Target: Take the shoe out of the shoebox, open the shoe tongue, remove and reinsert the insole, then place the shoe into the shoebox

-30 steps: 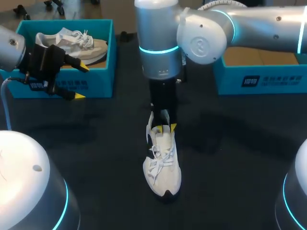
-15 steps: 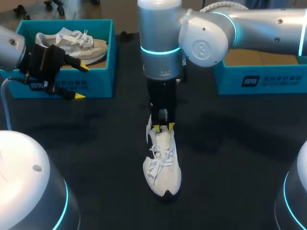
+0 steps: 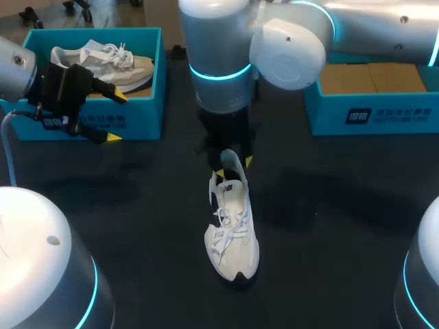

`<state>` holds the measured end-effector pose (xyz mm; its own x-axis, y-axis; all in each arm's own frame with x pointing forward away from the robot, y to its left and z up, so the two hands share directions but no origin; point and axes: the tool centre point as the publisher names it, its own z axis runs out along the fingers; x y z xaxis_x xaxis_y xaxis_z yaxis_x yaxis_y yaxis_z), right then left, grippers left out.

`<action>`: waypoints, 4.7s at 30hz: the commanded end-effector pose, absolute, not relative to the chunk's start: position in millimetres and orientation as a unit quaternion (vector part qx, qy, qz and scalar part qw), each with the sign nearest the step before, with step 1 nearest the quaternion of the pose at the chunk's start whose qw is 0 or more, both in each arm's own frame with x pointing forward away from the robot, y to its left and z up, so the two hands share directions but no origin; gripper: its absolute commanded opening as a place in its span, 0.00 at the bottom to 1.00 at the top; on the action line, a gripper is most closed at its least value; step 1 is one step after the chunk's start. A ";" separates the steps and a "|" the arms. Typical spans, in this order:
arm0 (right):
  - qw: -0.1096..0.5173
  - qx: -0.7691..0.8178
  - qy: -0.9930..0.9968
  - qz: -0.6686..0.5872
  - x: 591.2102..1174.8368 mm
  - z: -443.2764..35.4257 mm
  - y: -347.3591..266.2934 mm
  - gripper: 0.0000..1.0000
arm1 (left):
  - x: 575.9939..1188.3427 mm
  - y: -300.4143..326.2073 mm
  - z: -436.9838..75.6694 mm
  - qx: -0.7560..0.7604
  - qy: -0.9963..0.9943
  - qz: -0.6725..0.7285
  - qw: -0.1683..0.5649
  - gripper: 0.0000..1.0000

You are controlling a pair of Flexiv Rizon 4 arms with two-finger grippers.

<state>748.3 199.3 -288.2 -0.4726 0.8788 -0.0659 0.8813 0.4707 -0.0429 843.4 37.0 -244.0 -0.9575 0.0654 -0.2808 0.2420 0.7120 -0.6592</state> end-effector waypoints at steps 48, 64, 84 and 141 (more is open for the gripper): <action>0.084 0.065 0.993 -0.054 827.1 -351.9 187.1 1.00 | 843.2 36.9 -244.0 0.084 0.918 -0.369 0.119 1.00; 0.073 0.044 0.995 -0.050 846.0 -374.7 188.1 0.81 | 843.2 36.9 -244.0 0.084 0.918 -0.369 0.119 1.00; 0.053 0.047 0.995 -0.067 845.1 -397.7 191.2 0.00 | 843.2 36.9 -244.0 0.084 0.918 -0.369 0.119 1.00; 0.102 0.058 0.990 -0.072 826.8 -165.3 175.8 0.00 | 843.2 36.9 -244.0 0.084 0.918 -0.369 0.119 1.00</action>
<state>826.4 175.8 -166.5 -0.9724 0.0998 -0.2109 0.1293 0.9829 -0.1309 843.3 37.1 -244.0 -0.9575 0.0654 -0.2808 0.2419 0.7120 -0.6592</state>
